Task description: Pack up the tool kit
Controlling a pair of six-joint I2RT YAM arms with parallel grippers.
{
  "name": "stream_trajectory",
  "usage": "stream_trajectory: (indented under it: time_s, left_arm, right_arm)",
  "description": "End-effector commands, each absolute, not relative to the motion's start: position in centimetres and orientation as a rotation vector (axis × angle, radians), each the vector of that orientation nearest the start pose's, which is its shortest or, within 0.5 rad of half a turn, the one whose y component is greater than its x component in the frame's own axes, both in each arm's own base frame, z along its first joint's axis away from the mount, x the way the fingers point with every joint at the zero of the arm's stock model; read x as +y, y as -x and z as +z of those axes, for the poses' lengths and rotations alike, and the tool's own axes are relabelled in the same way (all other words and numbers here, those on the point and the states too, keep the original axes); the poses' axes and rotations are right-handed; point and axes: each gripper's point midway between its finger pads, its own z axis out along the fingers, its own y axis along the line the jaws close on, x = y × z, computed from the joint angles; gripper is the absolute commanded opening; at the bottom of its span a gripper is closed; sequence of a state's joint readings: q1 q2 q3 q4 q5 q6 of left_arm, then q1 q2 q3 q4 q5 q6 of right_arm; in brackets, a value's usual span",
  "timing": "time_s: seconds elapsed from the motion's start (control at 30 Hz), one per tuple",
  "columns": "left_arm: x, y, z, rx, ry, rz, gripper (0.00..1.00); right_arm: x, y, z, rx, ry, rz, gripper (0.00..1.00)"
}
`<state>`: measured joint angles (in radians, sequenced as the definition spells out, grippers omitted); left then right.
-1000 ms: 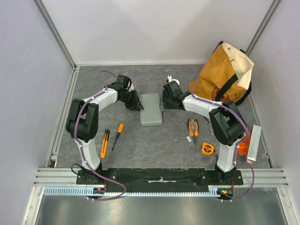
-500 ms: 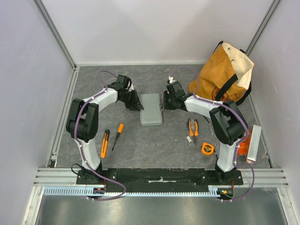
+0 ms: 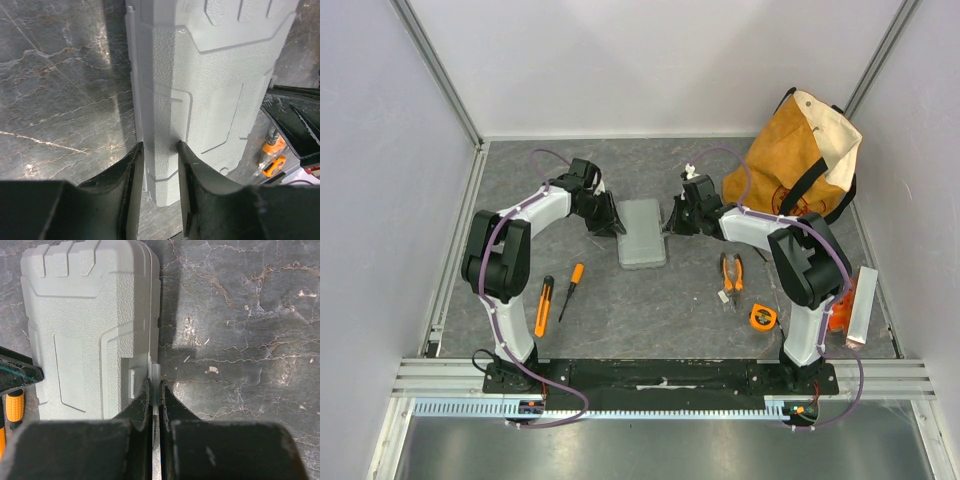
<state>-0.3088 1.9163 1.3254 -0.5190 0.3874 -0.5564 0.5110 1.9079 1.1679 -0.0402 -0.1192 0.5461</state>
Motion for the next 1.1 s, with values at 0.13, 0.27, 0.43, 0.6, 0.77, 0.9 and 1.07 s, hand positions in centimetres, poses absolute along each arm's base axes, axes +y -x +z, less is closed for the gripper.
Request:
stream_trajectory:
  time_s: [0.13, 0.27, 0.43, 0.6, 0.77, 0.9, 1.07]
  left_arm:
    - [-18.1, -38.4, 7.9, 2.759, 0.139, -0.522, 0.5]
    - [-19.3, -39.7, 12.3, 2.637, 0.093, -0.616, 0.57]
    - [-23.2, -39.7, 15.6, 2.515, -0.022, -0.885, 0.63]
    - [-26.8, -39.5, 16.3, 2.459, -0.119, -1.131, 0.64]
    - [-28.3, -39.8, 17.0, 2.418, -0.16, -1.202, 0.65]
    - [-28.1, -39.9, 16.2, 2.448, -0.15, -1.139, 0.67]
    - [-27.7, -39.7, 14.7, 2.508, -0.151, -1.074, 0.68]
  right_arm:
    - [26.5, -40.4, 10.8, 2.305, 0.007, 0.637, 0.0]
    - [25.7, -40.5, 13.6, 2.281, -0.015, 0.589, 0.0]
    - [25.4, -40.1, 15.4, 2.28, -0.019, 0.535, 0.0]
    - [26.3, -39.2, 16.1, 2.294, 0.006, 0.488, 0.0]
    - [26.9, -38.7, 17.0, 2.294, 0.035, 0.396, 0.0]
    - [27.3, -38.6, 18.0, 2.281, 0.048, 0.338, 0.0]
    - [27.5, -38.4, 19.0, 2.257, 0.064, 0.295, 0.0]
